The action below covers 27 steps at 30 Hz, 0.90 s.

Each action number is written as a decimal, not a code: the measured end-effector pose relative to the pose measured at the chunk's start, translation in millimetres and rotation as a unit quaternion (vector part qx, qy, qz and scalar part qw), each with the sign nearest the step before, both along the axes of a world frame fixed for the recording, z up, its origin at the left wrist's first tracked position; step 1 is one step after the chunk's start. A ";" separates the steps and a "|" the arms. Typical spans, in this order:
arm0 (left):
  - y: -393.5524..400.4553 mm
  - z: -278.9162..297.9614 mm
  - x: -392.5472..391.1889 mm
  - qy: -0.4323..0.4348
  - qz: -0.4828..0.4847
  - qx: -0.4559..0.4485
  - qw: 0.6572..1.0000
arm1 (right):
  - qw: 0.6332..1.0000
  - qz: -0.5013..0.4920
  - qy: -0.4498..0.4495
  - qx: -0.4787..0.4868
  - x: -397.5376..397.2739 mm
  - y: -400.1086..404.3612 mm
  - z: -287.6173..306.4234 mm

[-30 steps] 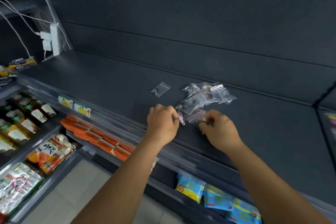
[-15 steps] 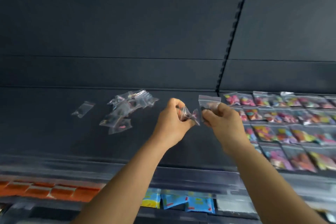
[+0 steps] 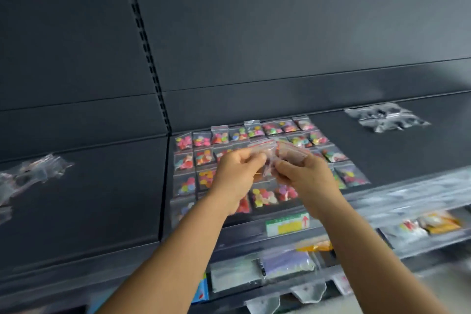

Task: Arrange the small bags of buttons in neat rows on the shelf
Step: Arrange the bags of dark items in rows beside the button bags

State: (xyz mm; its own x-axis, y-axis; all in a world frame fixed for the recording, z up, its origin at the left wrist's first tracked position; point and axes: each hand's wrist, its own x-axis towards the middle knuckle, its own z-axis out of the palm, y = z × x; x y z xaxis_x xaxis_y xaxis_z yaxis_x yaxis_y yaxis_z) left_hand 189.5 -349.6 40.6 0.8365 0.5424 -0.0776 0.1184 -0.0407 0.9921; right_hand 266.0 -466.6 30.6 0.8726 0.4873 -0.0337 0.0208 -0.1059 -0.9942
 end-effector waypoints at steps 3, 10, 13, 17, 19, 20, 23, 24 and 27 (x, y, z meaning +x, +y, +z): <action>-35.6 1.8 32.8 -0.011 -0.002 0.009 1.000 | 1.000 -0.027 0.004 0.014 22.2 -40.6 2.8; -97.5 3.2 97.9 -0.005 -0.060 0.068 0.996 | 0.993 -0.098 0.035 0.053 71.5 -104.3 2.4; -114.6 1.2 127.4 0.003 -0.085 0.058 0.995 | 0.986 -0.142 0.059 0.056 92.3 -122.2 -0.4; -131.2 -2.5 167.9 0.005 -0.117 0.028 0.993 | 0.978 -0.187 0.076 0.050 123.5 -141.0 0.0; -135.3 -3.9 188.3 0.005 -0.133 0.036 0.990 | 0.975 -0.201 0.083 0.048 140.7 -147.4 0.9; -136.7 -4.4 200.2 0.000 -0.140 0.042 0.989 | 0.974 -0.204 0.085 0.048 150.7 -150.0 1.8; -138.6 -5.8 232.8 -0.005 -0.154 0.064 0.986 | 0.973 -0.214 0.074 0.041 177.3 -154.3 3.4; -138.8 -5.9 242.0 -0.004 -0.160 0.068 0.985 | 0.972 -0.223 0.067 0.035 186.0 -155.5 2.8; -139.9 -9.1 264.6 -0.002 -0.172 0.063 0.983 | 0.970 -0.234 0.059 0.024 207.3 -158.8 -0.1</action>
